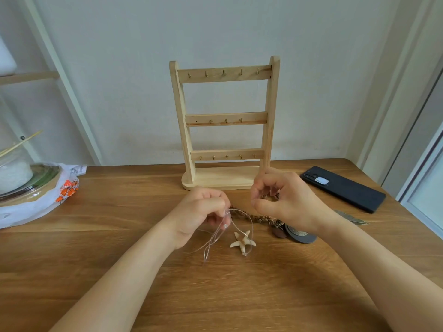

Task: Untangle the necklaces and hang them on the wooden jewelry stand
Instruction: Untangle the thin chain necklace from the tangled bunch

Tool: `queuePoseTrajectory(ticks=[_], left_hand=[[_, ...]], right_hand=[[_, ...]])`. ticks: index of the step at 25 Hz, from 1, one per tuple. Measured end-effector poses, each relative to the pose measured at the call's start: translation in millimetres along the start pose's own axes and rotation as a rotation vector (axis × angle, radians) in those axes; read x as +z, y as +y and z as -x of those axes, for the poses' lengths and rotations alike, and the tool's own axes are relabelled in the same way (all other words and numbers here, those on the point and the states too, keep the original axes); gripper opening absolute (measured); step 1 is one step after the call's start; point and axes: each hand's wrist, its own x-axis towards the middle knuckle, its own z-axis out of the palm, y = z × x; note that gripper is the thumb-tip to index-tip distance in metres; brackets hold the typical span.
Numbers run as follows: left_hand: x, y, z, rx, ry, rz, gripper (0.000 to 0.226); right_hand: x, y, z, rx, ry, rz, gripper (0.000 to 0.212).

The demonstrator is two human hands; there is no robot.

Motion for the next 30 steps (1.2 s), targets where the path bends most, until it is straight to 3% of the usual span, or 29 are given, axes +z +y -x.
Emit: queuePoseTrajectory(ticks=[4,9,18,24,30], left_hand=[[0.3,-1.8,-1.2,0.084,0.051,0.011,0.012],[4.8,-5.2,-3.4,0.104,0.089,-0.002,0.011],[9.6,-6.6,-4.4,0.21,0.152,-0.097,0.009],[10.2,-6.0,-1.7,0.055,0.019,-0.081,0.016],[-1.6,-5.5,-2.4,-0.102,0.052,0.153,0.011]], right_hand=[[8.3,-4.9,2.8,0.008,-0.066,-0.049,0.007],[9.7,-5.6,2.2,0.022,0.053,-0.084,0.014],[8.4,-18.3,4.7,0.16,-0.088,-0.256,0.009],[14.6,-11.3,5.9,0.052,-0.131,0.0,0.007],[12.1,-8.1,4.1,0.115,-0.026,-0.124,0.003]])
